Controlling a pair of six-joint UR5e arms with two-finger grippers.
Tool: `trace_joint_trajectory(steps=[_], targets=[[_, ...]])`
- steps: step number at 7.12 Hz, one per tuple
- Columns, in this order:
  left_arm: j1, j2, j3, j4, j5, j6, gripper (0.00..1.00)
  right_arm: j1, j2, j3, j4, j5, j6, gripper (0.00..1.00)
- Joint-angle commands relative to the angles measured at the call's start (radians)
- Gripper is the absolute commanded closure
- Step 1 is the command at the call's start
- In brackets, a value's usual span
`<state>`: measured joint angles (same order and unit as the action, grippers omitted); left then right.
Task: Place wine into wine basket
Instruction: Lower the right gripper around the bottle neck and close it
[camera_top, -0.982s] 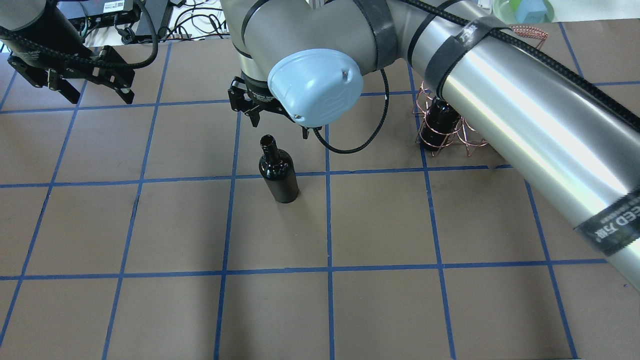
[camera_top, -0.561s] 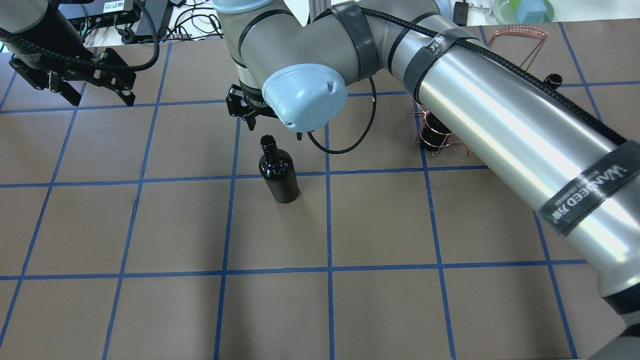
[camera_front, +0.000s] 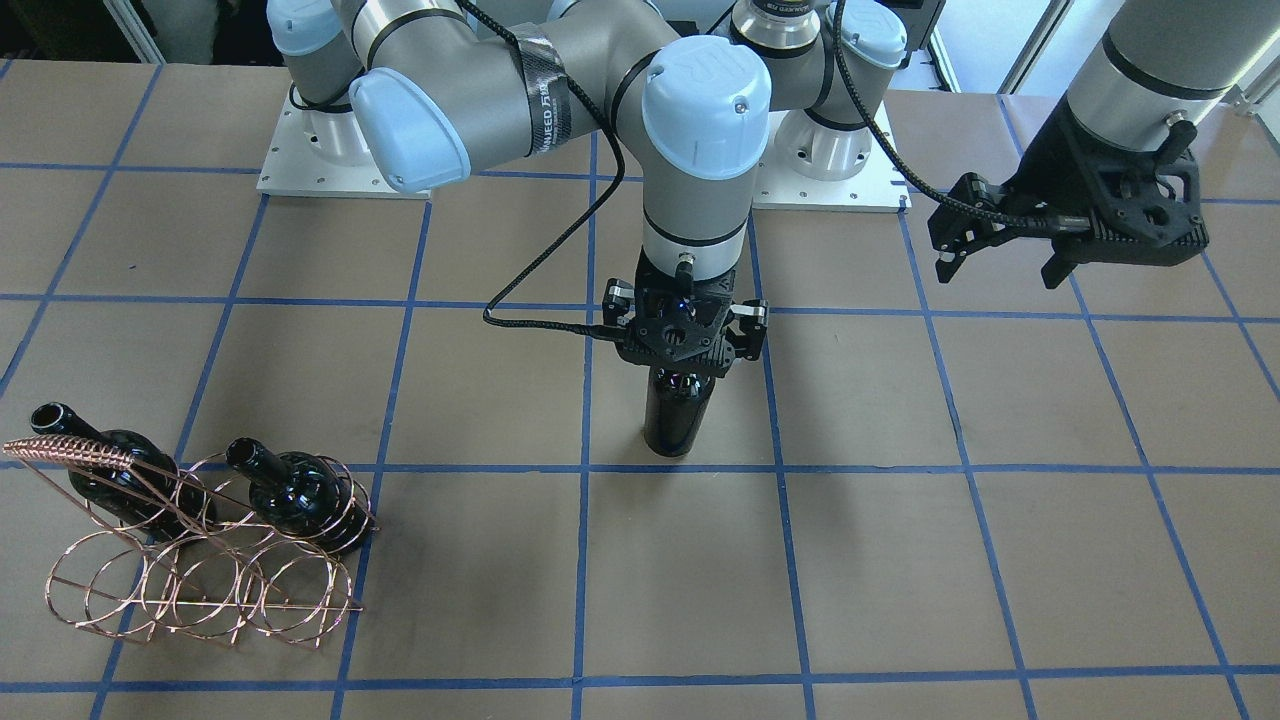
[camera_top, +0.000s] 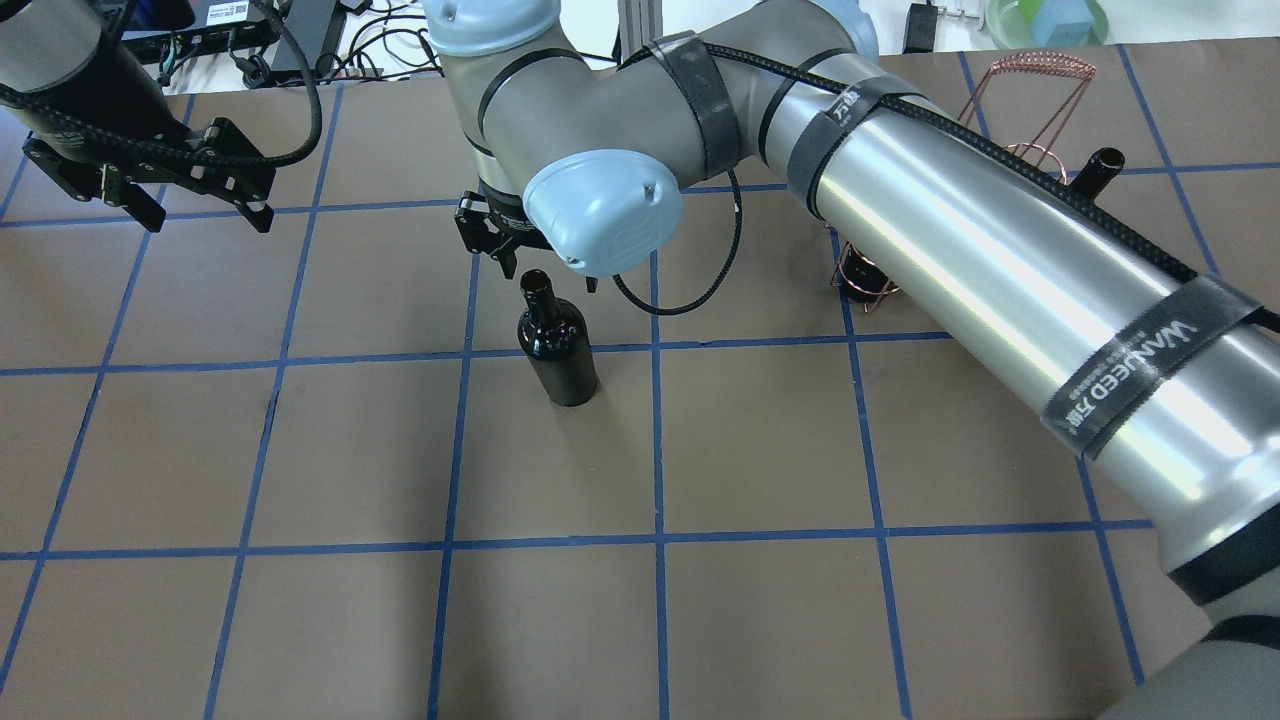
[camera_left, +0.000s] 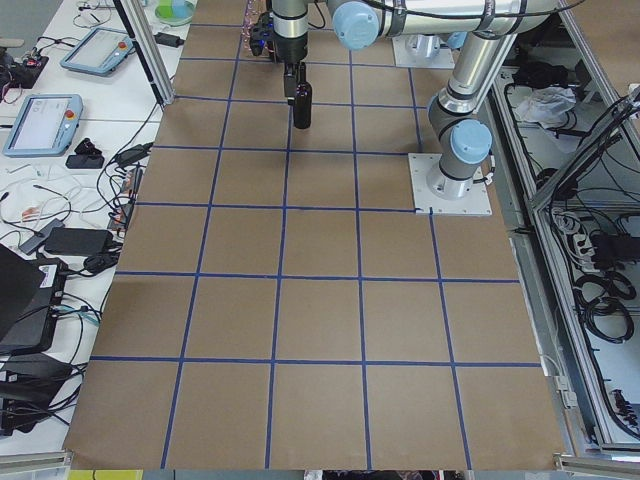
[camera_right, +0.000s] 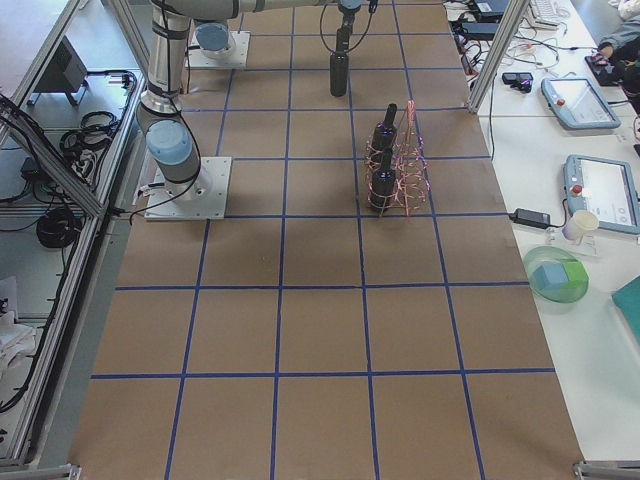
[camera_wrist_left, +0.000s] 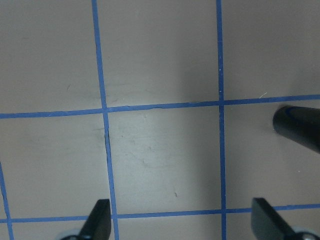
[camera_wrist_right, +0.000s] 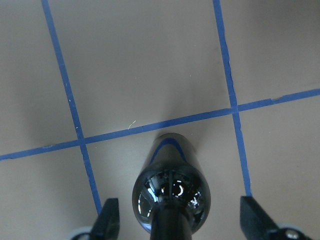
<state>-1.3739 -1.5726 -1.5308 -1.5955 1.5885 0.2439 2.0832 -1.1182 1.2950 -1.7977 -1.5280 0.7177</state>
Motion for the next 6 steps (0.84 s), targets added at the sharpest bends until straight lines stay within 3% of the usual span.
trace_joint_trajectory(steps=[1,4,6], targets=[[-0.001,0.003,-0.005,-0.001,0.001,0.001,0.0,0.012,-0.002,0.003,0.001,0.005,-0.003,0.32],[-0.002,0.003,-0.005,-0.001,-0.002,0.002,0.0,0.02,-0.003,0.006,0.005,0.035,-0.001,0.51],[-0.005,0.003,-0.005,0.0,-0.007,0.002,0.0,0.018,-0.002,0.007,0.012,0.028,-0.004,0.79]])
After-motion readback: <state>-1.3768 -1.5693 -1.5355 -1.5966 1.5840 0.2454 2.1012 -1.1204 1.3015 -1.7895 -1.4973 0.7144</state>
